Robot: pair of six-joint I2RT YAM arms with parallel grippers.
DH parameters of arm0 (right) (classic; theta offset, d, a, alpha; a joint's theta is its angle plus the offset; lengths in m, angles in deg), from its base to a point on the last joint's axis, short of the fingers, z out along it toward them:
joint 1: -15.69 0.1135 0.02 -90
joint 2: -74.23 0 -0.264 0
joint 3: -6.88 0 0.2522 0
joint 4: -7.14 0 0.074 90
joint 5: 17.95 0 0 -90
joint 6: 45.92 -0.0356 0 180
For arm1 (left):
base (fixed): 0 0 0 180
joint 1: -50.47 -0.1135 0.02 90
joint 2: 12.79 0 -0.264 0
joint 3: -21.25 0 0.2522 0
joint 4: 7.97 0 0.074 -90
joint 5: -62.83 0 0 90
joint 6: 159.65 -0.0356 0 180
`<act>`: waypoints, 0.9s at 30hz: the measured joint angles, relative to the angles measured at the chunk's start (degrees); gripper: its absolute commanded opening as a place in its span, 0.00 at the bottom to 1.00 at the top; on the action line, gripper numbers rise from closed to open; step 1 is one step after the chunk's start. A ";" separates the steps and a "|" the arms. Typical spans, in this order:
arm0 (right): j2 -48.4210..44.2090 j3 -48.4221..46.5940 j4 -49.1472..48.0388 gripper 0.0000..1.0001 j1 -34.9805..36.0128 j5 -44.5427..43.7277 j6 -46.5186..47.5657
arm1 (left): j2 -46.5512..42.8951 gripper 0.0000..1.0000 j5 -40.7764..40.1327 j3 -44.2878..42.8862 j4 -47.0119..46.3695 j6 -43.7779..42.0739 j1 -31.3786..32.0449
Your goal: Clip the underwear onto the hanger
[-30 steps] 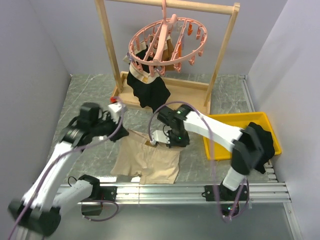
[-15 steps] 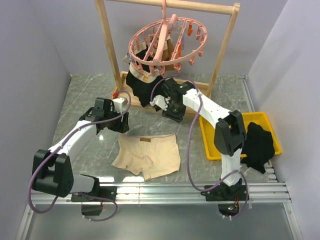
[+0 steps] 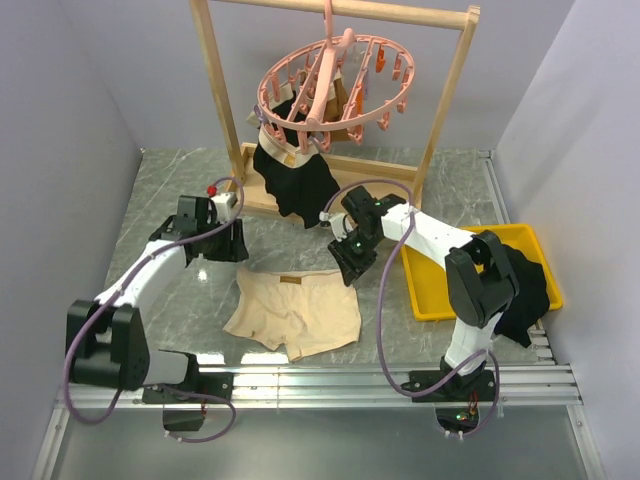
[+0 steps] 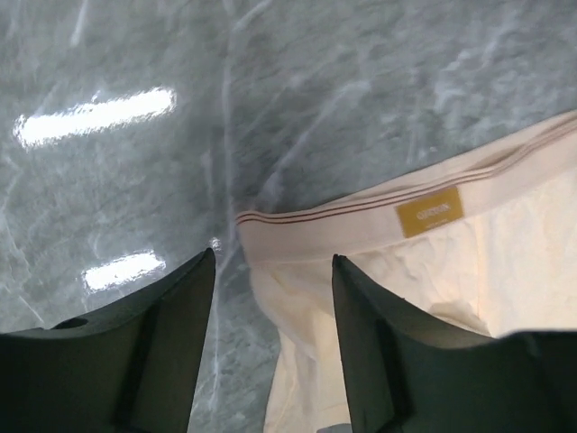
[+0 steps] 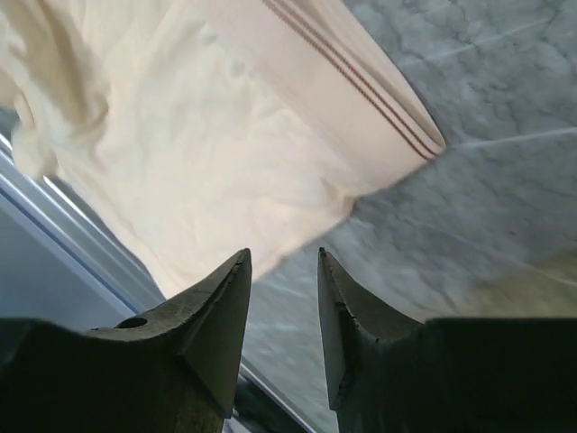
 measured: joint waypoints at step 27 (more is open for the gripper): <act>7.98 5.51 -18.36 0.46 -7.91 3.54 -20.68 | 16.87 0.44 10.40 -2.10 4.02 2.67 -8.00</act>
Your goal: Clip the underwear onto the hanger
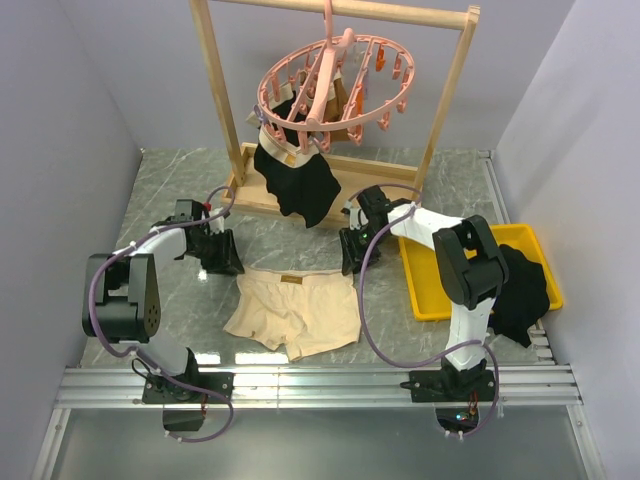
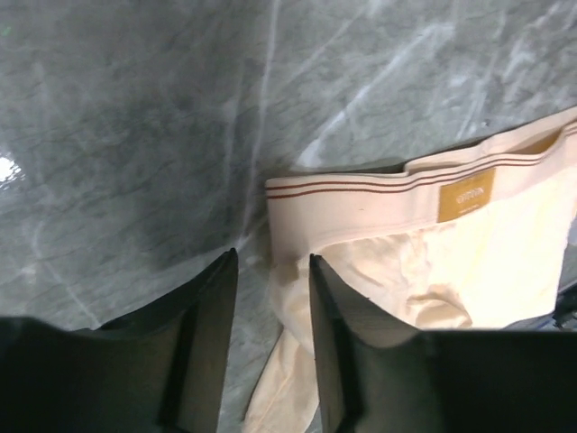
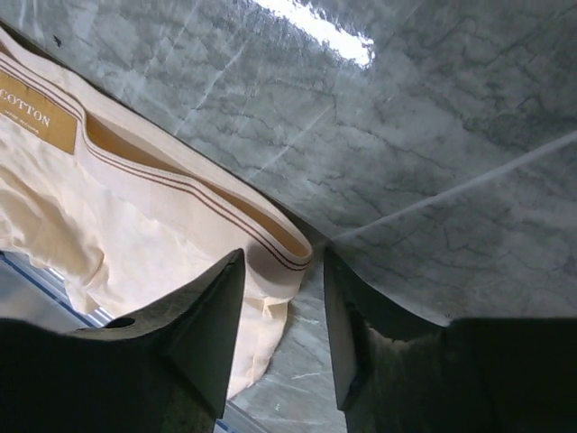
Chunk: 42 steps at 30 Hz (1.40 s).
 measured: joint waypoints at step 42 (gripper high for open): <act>-47.19 14.19 -8.87 0.00 -6.38 10.38 3.43 | -41.22 0.00 21.55 3.15 -3.19 -20.09 -0.66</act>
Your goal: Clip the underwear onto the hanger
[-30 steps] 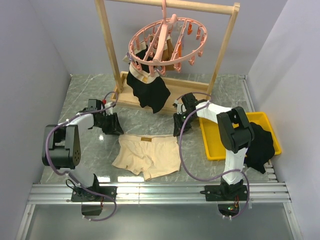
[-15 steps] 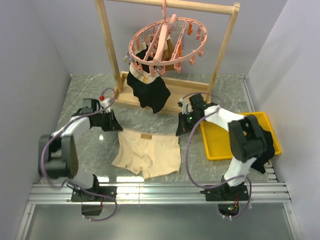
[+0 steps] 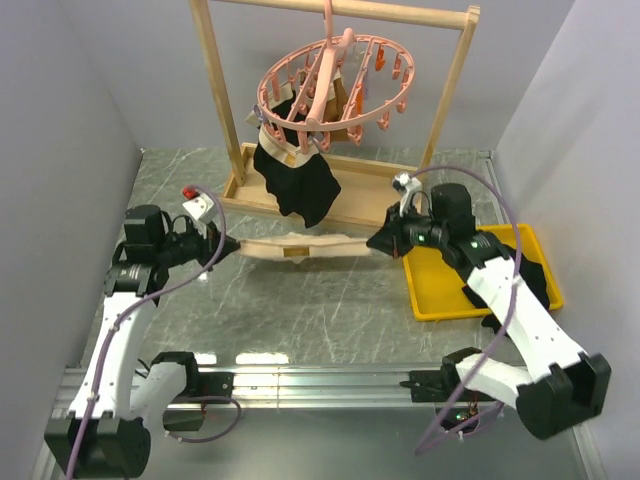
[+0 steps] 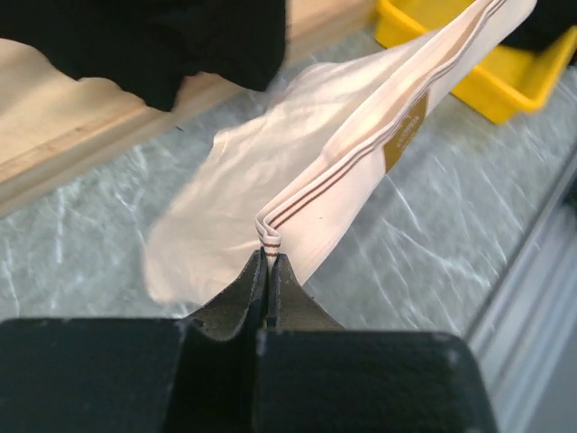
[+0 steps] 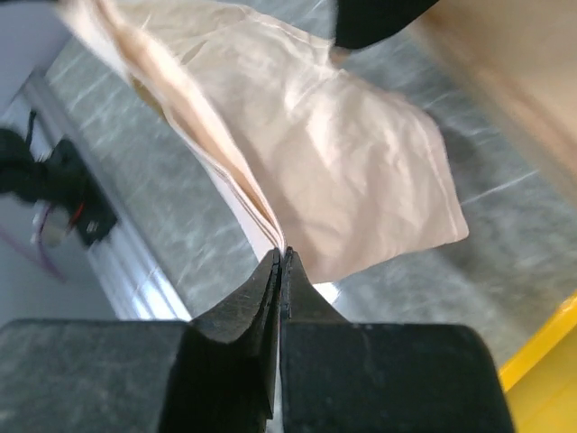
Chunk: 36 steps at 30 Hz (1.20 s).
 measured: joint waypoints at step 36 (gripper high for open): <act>38.32 -11.63 -4.11 0.44 4.42 -18.73 -2.34 | 37.05 0.44 -17.75 -0.81 -9.35 19.34 1.60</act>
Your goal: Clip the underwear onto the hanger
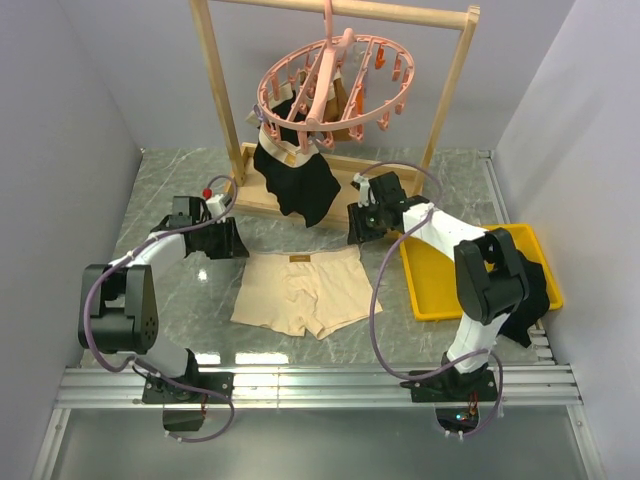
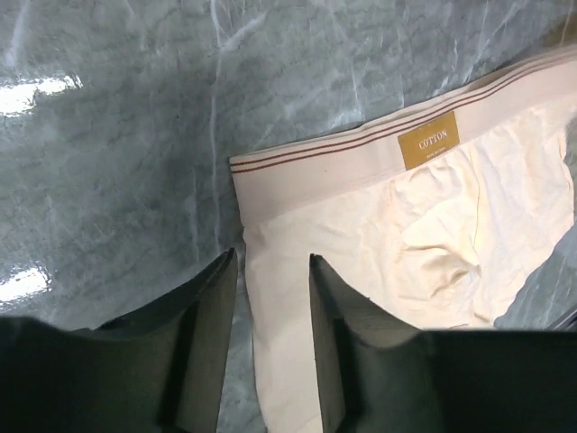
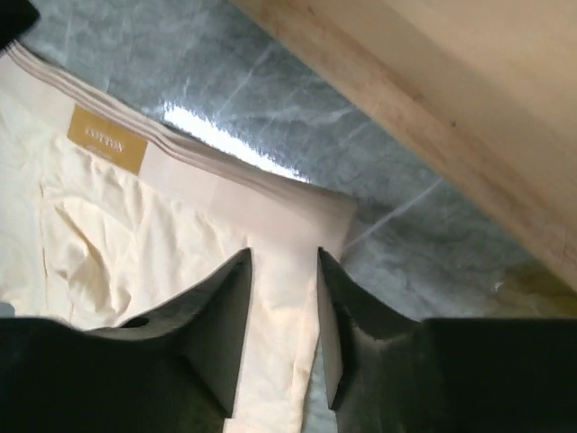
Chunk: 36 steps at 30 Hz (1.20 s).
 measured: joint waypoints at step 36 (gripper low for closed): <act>-35.76 0.26 -16.11 0.88 -3.65 4.37 3.39 | -28.65 0.81 2.36 -14.56 -16.17 10.19 9.62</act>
